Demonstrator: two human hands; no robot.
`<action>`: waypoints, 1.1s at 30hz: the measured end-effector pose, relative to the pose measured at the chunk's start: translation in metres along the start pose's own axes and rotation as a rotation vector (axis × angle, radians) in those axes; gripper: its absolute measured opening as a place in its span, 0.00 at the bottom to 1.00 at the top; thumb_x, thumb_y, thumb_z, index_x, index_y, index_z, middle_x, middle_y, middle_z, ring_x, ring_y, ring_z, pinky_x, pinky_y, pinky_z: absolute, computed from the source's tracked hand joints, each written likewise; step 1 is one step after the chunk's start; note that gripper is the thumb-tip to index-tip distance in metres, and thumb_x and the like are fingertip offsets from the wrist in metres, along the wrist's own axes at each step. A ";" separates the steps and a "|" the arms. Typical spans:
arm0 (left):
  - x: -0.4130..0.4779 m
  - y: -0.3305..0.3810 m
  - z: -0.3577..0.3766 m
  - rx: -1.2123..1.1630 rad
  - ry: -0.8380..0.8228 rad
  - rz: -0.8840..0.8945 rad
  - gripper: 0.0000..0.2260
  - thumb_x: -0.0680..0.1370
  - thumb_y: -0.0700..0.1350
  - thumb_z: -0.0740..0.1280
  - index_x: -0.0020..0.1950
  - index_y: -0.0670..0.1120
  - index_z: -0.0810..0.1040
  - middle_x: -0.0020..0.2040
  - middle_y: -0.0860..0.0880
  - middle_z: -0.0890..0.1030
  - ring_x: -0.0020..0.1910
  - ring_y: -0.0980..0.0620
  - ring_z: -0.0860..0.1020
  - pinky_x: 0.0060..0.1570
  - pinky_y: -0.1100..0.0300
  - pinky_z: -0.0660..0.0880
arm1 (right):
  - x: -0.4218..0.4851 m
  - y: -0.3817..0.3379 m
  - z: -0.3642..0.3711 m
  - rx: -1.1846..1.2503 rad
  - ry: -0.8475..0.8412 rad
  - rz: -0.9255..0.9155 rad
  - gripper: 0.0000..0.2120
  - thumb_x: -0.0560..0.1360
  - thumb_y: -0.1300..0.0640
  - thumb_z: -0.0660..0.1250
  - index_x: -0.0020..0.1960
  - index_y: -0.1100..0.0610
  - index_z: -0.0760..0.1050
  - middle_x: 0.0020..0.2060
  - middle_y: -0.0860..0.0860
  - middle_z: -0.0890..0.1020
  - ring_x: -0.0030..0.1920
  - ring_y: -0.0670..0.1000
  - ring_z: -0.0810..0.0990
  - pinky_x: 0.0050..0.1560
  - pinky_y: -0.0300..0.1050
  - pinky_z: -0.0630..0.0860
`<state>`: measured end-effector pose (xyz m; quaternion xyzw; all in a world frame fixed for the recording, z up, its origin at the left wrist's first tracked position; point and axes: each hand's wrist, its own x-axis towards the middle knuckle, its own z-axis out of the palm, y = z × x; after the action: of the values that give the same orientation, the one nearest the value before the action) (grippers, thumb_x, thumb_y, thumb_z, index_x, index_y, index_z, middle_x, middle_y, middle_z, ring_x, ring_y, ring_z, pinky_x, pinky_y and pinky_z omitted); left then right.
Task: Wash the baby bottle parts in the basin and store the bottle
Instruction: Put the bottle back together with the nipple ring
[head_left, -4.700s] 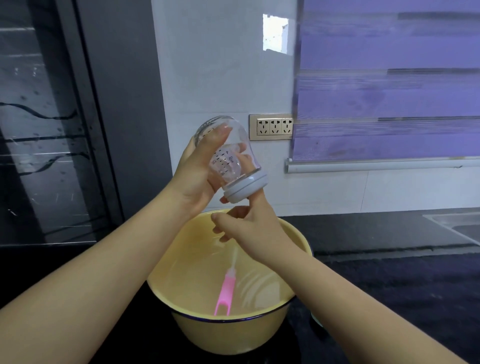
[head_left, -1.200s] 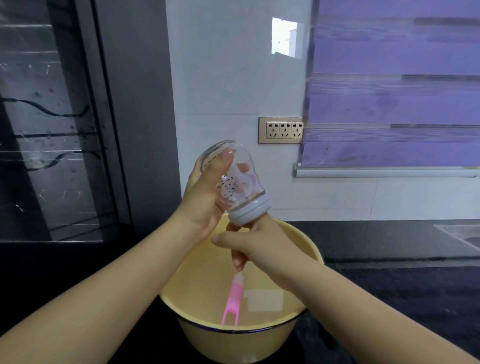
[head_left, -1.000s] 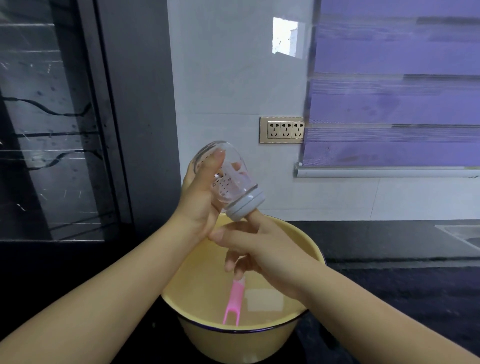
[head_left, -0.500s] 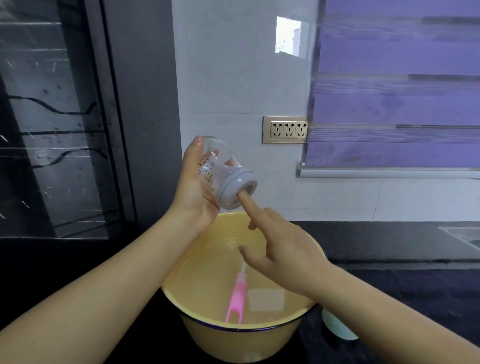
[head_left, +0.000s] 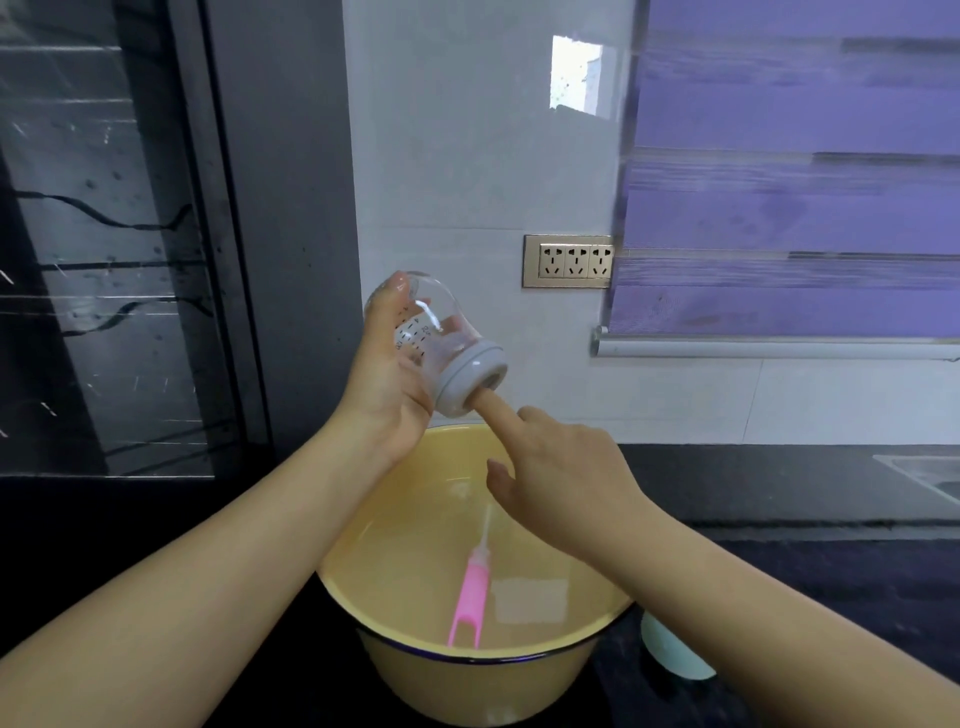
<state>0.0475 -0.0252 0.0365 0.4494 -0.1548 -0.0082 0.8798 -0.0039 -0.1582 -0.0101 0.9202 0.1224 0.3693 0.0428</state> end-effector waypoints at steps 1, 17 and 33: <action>0.000 -0.002 -0.001 0.022 -0.005 0.006 0.30 0.69 0.61 0.65 0.65 0.45 0.73 0.47 0.45 0.80 0.44 0.49 0.81 0.41 0.55 0.80 | 0.001 0.001 -0.001 0.025 -0.057 -0.024 0.28 0.74 0.53 0.63 0.69 0.45 0.53 0.37 0.49 0.69 0.31 0.57 0.68 0.25 0.44 0.57; 0.004 -0.011 -0.001 0.092 0.019 0.152 0.23 0.69 0.51 0.72 0.61 0.45 0.74 0.49 0.46 0.80 0.47 0.48 0.81 0.44 0.52 0.79 | 0.020 -0.010 0.019 0.053 0.048 -0.028 0.26 0.43 0.66 0.76 0.27 0.54 0.60 0.19 0.51 0.55 0.19 0.48 0.45 0.30 0.31 0.42; 0.010 -0.005 -0.016 0.083 0.064 0.171 0.32 0.66 0.61 0.69 0.64 0.44 0.72 0.51 0.45 0.79 0.49 0.47 0.81 0.47 0.52 0.80 | -0.010 0.010 0.009 0.323 -0.148 -0.101 0.38 0.78 0.51 0.57 0.75 0.41 0.33 0.48 0.50 0.80 0.43 0.54 0.78 0.44 0.52 0.76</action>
<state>0.0624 -0.0173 0.0268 0.4708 -0.1645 0.0876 0.8623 -0.0028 -0.1703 -0.0213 0.9325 0.2229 0.2734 -0.0783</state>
